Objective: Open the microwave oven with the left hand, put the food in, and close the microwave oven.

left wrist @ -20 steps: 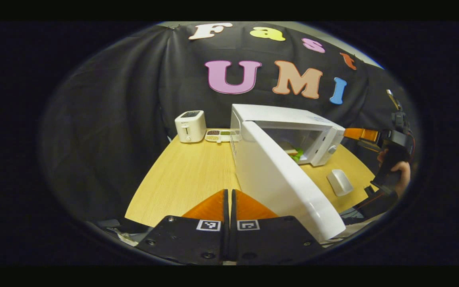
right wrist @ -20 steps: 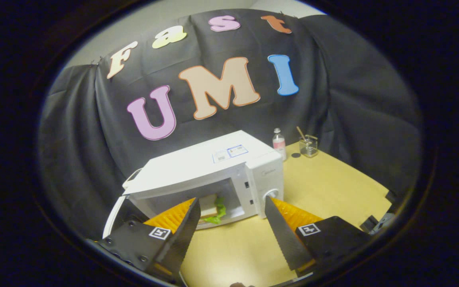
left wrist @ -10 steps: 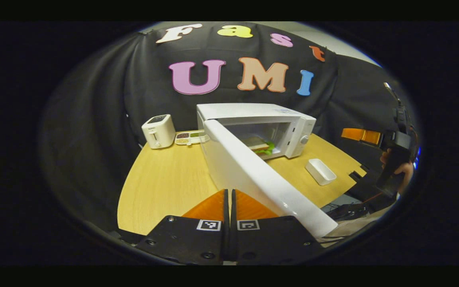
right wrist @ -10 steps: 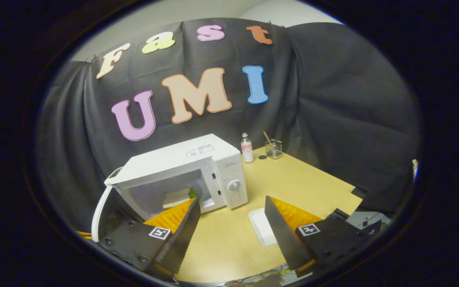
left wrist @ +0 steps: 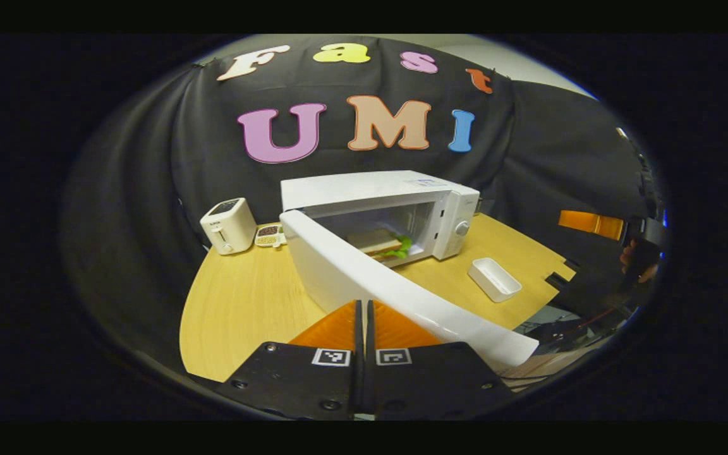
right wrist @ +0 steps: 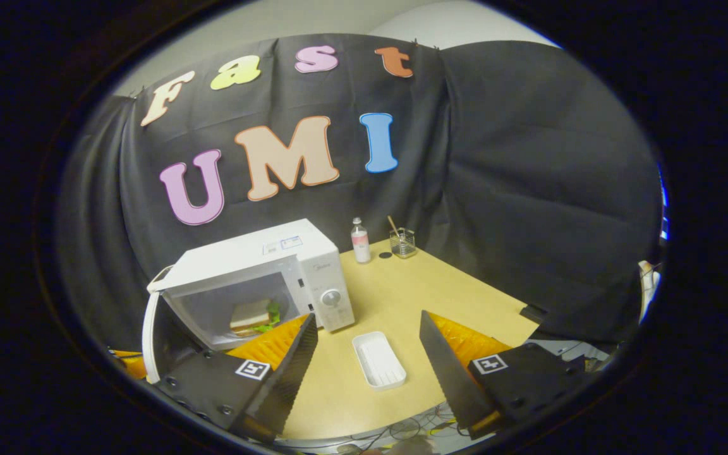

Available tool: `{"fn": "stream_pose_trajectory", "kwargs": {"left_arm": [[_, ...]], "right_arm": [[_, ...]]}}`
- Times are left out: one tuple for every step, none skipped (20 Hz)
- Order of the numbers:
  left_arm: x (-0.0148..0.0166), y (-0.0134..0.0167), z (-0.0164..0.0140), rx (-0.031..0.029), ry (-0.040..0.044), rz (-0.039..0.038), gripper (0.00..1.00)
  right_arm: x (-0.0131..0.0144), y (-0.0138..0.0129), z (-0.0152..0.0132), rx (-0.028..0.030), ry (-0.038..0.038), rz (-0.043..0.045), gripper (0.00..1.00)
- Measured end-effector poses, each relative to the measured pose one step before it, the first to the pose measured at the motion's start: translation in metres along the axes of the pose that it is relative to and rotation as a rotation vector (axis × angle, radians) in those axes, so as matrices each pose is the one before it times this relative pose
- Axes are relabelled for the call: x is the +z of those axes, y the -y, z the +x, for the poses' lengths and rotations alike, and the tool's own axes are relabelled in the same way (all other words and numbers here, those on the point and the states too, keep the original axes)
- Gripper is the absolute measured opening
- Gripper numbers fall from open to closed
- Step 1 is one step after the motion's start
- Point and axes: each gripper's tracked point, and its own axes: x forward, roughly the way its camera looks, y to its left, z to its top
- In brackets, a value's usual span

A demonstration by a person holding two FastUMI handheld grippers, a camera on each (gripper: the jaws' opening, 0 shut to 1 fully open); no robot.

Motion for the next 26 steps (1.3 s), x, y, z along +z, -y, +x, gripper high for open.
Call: {"fn": "stream_pose_trajectory", "kwargs": {"left_arm": [[0.0038, 0.00818, 0.00324, 0.0032, 0.0027, -0.01669, 0.01], [0.00129, 0.00855, 0.00444, 0.00424, 0.00281, -0.02081, 0.01], [0.00314, 0.00755, 0.00455, 0.00801, 0.00341, -0.02391, 0.01], [0.00353, 0.00822, 0.00386, 0.01173, 0.00687, -0.02286, 0.01], [0.0044, 0.00773, 0.00436, 0.01461, 0.00975, -0.02074, 0.01], [0.00403, 0.0067, 0.00507, 0.01512, 0.01142, -0.01716, 0.0], [0.0034, 0.00607, 0.00481, 0.01558, 0.01104, -0.01268, 0.0], [0.00546, 0.00954, 0.00582, 0.01151, 0.01309, -0.00846, 0.01], [0.0029, 0.00573, 0.00575, 0.01656, 0.01381, 0.00548, 0.0], [0.00141, 0.00393, 0.00667, 0.01391, 0.00894, 0.00955, 0.01], [0.00017, 0.00551, 0.00646, 0.009, 0.0059, 0.00628, 0.01], [0.00124, 0.00703, 0.00615, 0.00439, 0.0042, -0.00436, 0.0], [0.00096, 0.00745, 0.00518, -0.00032, 0.00248, -0.01169, 0.01], [0.00151, 0.00788, 0.00599, -0.0011, 0.007, -0.0171, 0.01], [0.00168, 0.00731, 0.00624, -0.00024, 0.00441, -0.01538, 0.01], [0.00159, 0.00647, 0.00625, 0.00347, 0.00632, -0.01226, 0.01], [0.00221, 0.00423, 0.00531, 0.00337, 0.00596, -0.00697, 0.01], [0.00267, 0.00528, 0.00657, 0.00192, 0.00856, -0.00958, 0.01], [0.00335, 0.00689, 0.00663, -0.00218, 0.00787, -0.01424, 0.01], [0.00116, 0.00638, 0.00611, -0.00375, -0.00068, -0.01314, 0.0], [0.0014, 0.00446, 0.00571, -0.00238, 0.00015, -0.01021, 0.01], [0.00216, 0.00429, 0.00572, -0.00033, 0.00122, -0.00447, 0.01], [0.00084, 0.00395, 0.00643, -0.00078, -0.00035, 0.00064, 0.01], [0.00166, 0.00308, 0.00517, -0.00148, -0.00141, 0.00929, 0.01], [0.00199, 0.00222, 0.00538, 0.0046, 0.00271, 0.01052, 0.01], [0.00284, 0.00199, 0.00504, 0.00089, 0.00582, 0.00778, 0.01]], "right_arm": [[0.00278, 0.007, 0.00283, 0.00345, -0.0038, -0.00675, 0.91], [0.00291, 0.00644, 0.00304, 0.00892, -0.0019, -0.00614, 0.91], [0.00368, 0.00514, 0.00269, 0.01226, -0.00075, -0.00472, 0.91], [0.00332, 0.00582, 0.00343, 0.01303, -0.00119, -0.00323, 1.0], [0.00374, 0.00536, 0.00373, 0.0131, 0.00136, -0.00224, 1.0], [0.00434, 0.00645, 0.00333, 0.00968, 0.00564, -0.00345, 1.0], [0.00476, 0.00694, 0.00338, 0.00709, 0.00724, -0.00256, 1.0], [0.00371, 0.00669, 0.00313, 0.00747, 0.0047, -0.00153, 1.0], [0.00326, 0.00647, 0.00315, 0.00844, 0.00144, 0.00062, 1.0], [0.00168, 0.00631, 0.00187, 0.00995, 0.00068, 0.00278, 1.0], [0.00244, 0.00611, 0.00263, 0.01, -0.00097, 0.00345, 1.0], [0.00102, 0.00671, 0.00331, 0.00865, -0.00263, 0.00456, 1.0], [0.0009, 0.00604, 0.00225, 0.00907, -0.00155, 0.00579, 0.99], [-0.00024, 0.00586, 0.00117, 0.00838, -0.0002, 0.00355, 1.0], [-0.00097, 0.00695, 0.00269, 0.00217, -0.00328, -0.0003, 1.0], [-0.00273, 0.00527, 0.00302, 0.00268, -0.00947, -0.00023, 1.0], [-0.00141, 0.00674, 0.00229, 0.0018, -0.00685, 0.00295, 1.0], [0.00026, 0.00447, 0.00242, 0.00373, -0.00015, 0.00524, 1.0], [0.00096, 0.00437, 0.00252, 0.00284, 0.00039, 0.00358, 1.0], [-0.00317, 0.00376, 0.00231, 0.00068, -0.00671, 0.00217, 0.91], [-0.00209, 0.00328, 0.00279, 0.00003, -0.00728, 0.00454, 0.91], [0.00085, 0.00346, 0.00273, -0.00111, 0.00038, 0.01163, 0.91], [0.00237, 0.00336, 0.00304, -0.00021, 0.00442, 0.01269, 0.92], [0.00404, 0.00354, 0.003, -0.00377, 0.00822, 0.00917, 0.92], [0.00263, 0.00258, 0.00292, -0.0018, 0.00749, 0.00876, 0.91], [0.00311, 0.00118, 0.00329, 0.00034, 0.00697, 0.00969, 0.92]]}}
